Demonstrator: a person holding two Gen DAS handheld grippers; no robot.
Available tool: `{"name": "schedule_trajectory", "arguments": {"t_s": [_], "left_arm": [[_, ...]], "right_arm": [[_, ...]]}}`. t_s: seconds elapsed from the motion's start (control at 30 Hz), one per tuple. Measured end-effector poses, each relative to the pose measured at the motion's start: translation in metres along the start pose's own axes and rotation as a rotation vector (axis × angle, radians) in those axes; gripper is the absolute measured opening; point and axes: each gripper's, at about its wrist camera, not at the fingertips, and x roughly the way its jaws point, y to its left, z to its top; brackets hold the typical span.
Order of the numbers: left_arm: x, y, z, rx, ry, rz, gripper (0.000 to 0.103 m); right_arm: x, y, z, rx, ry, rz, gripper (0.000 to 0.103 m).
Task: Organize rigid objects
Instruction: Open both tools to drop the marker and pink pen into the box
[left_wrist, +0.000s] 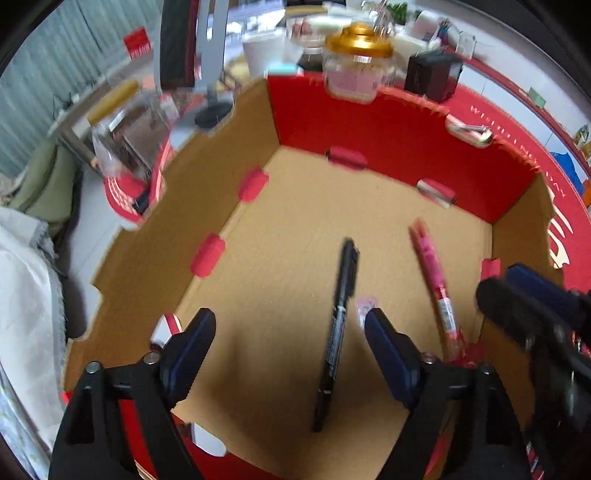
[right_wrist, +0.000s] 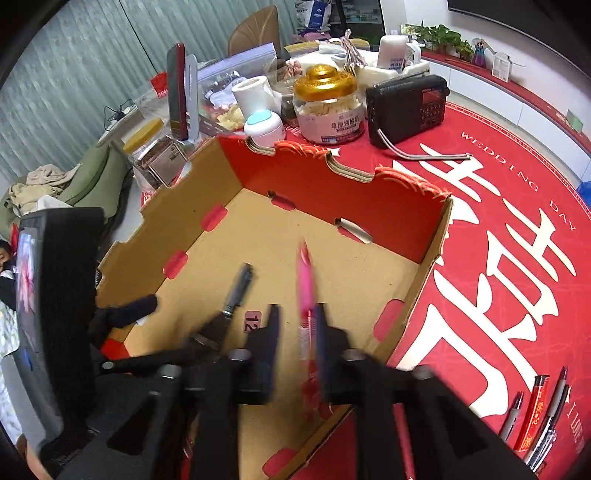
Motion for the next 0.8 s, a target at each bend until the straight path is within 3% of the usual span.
{"name": "schedule_trajectory", "arguments": {"t_s": [0.07,0.1,0.2,0.27,0.4,0.5,0.6,0.7,0.8], "left_arm": [[-0.006,0.002,0.001,-0.026,-0.041,-0.015,0.102],[-0.010,0.007,0.000,-0.059,-0.069,-0.052,0.102],[-0.024,0.013,-0.005,-0.101,-0.128,-0.103,0.103],[-0.036,0.012,-0.012,-0.107,-0.176,-0.110,0.103],[-0.071,-0.006,-0.033,-0.098,-0.255,-0.198,0.103],[-0.098,-0.041,-0.059,-0.038,-0.300,-0.277,0.103],[-0.110,-0.093,-0.083,0.072,-0.283,-0.330,0.103],[-0.099,-0.152,-0.100,0.195,-0.251,-0.322,0.103],[-0.078,-0.193,-0.112,0.242,-0.195,-0.326,0.103]], "right_arm": [[-0.017,0.002,-0.001,0.006,-0.057,0.025,0.077],[-0.025,0.003,-0.002,0.010,-0.079,0.008,0.085],[-0.056,-0.001,-0.011,0.006,-0.140,0.017,0.085],[-0.074,-0.012,-0.024,0.018,-0.151,0.012,0.085],[-0.103,-0.053,-0.065,0.118,-0.136,-0.017,0.085],[-0.125,-0.099,-0.109,0.253,-0.132,-0.064,0.085],[-0.146,-0.148,-0.156,0.424,-0.119,-0.116,0.085],[-0.162,-0.181,-0.192,0.535,-0.118,-0.157,0.085],[-0.176,-0.201,-0.221,0.574,-0.108,-0.204,0.085]]}}
